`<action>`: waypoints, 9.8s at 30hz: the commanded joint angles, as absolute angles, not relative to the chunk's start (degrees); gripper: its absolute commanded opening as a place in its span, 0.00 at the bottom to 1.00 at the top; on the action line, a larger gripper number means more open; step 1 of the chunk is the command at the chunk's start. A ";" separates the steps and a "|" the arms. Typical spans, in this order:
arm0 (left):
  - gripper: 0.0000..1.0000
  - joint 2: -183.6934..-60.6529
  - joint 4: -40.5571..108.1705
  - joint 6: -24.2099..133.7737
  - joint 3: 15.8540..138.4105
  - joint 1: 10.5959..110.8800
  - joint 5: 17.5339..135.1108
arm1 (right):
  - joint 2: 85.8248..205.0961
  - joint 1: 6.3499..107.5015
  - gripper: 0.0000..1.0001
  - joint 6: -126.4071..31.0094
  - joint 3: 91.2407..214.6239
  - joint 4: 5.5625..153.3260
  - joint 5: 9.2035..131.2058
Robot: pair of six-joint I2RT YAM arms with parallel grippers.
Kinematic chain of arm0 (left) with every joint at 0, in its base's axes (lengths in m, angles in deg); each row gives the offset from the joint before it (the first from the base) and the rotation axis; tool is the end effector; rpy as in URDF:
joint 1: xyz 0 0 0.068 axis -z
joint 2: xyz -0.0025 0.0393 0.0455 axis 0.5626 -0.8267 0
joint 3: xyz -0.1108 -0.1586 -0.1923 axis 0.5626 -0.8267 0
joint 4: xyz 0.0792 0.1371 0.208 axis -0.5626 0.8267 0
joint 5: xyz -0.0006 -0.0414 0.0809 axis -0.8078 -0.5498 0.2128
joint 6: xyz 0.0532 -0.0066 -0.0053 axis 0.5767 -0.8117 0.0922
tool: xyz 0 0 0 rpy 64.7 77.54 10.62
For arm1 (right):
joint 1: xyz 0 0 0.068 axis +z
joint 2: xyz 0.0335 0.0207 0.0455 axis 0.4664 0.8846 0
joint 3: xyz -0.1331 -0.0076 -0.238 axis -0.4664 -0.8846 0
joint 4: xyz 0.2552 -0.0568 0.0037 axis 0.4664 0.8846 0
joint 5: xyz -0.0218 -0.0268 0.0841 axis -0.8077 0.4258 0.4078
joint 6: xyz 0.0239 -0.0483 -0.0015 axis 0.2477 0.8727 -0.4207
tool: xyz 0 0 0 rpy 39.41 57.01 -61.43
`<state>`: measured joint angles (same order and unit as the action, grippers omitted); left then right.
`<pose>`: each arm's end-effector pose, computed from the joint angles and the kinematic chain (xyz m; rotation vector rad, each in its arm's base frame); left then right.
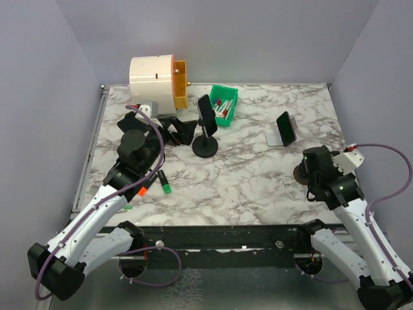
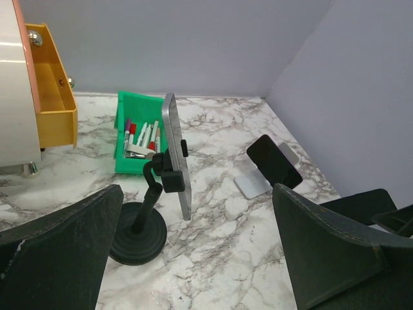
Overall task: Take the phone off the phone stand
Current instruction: Remove the phone from the phone stand, then place the phone at the center of the board.
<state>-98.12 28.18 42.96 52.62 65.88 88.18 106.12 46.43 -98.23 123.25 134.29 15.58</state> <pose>0.1823 -0.1097 0.3714 0.0590 1.5427 -0.7221 0.1264 0.0152 0.2905 1.0080 1.8916 -0.2668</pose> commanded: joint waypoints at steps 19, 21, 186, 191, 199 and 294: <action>0.99 -97.90 30.46 42.37 52.86 66.88 94.07 | 108.15 36.40 0.83 -89.90 115.34 112.45 16.05; 0.99 -98.00 30.45 42.37 52.86 66.88 94.03 | 108.47 33.64 0.81 -88.40 114.57 110.86 18.69; 0.49 -108.28 10.16 35.69 53.74 71.69 31.09 | 116.56 50.59 0.00 -63.27 134.34 68.23 125.08; 0.42 -108.42 10.16 35.84 53.74 71.76 31.04 | 116.76 51.01 0.00 -63.21 133.95 68.02 124.78; 0.25 -108.31 10.16 36.12 53.66 71.71 31.21 | 116.33 51.16 0.00 -62.65 133.75 68.92 124.58; 0.18 -112.63 37.94 13.29 31.60 71.88 76.01 | 96.57 51.18 0.98 -64.44 115.22 94.00 54.73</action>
